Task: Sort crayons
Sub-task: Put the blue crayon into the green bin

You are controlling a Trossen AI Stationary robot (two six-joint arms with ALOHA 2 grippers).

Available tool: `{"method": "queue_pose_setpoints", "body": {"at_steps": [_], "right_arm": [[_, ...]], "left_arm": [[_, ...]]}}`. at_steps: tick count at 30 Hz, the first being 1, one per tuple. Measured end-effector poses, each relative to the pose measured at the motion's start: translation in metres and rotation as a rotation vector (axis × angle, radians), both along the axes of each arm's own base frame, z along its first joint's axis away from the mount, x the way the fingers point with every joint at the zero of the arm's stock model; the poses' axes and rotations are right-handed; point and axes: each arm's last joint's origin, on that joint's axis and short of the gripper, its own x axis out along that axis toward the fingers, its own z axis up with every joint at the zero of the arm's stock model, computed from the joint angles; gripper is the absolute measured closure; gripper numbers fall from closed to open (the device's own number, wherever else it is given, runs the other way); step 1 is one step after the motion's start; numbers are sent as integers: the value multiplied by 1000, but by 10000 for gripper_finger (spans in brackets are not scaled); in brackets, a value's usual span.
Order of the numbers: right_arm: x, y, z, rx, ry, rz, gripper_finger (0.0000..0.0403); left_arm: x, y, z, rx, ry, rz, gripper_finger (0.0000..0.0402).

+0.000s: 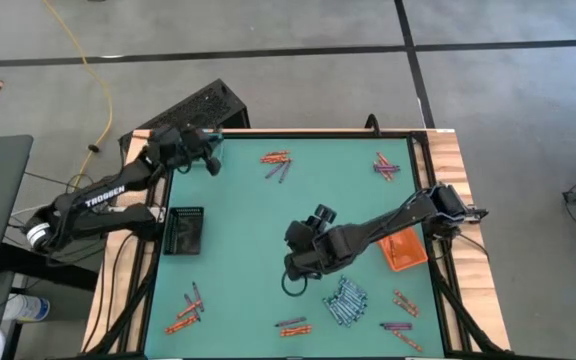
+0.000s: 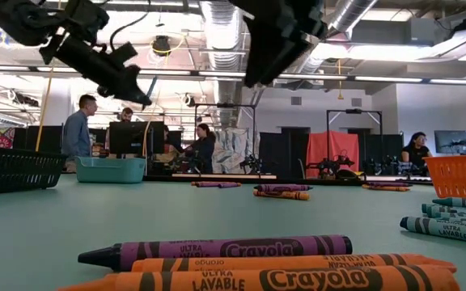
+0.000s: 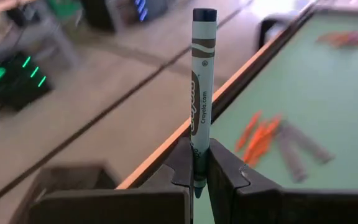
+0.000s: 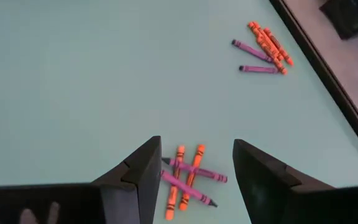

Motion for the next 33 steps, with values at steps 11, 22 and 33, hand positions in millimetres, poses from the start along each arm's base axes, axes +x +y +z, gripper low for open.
{"method": "queue_pose_setpoints", "body": {"at_steps": [11,22,33], "right_arm": [[-33,51,-29,26,-3,25,204],[-56,85,-35,55,-70,26,204],[-60,91,-34,35,-106,29,204]], "left_arm": [[-8,63,-1,-213,388,230,399],[6,99,-31,-328,858,277,388],[13,84,-39,-353,1051,129,383]]}}
